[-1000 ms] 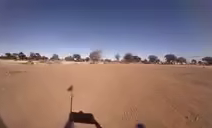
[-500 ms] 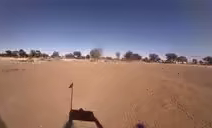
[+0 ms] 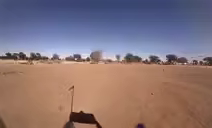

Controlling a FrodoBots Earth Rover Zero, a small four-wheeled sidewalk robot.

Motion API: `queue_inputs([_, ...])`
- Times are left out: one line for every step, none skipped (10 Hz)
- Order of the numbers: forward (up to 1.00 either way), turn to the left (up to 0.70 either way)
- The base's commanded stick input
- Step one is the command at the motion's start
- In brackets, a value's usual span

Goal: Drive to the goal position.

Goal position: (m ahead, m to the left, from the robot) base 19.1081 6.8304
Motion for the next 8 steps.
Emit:
queue_inputs([0.50, 0.00])
queue_inputs([0.50, 0.00])
queue_inputs([0.50, 0.00])
queue_inputs([0.50, 0.00])
queue_inputs([0.50, 0.00])
queue_inputs([0.50, 0.00])
queue_inputs([0.50, 0.00])
queue_inputs([0.50, 0.00])
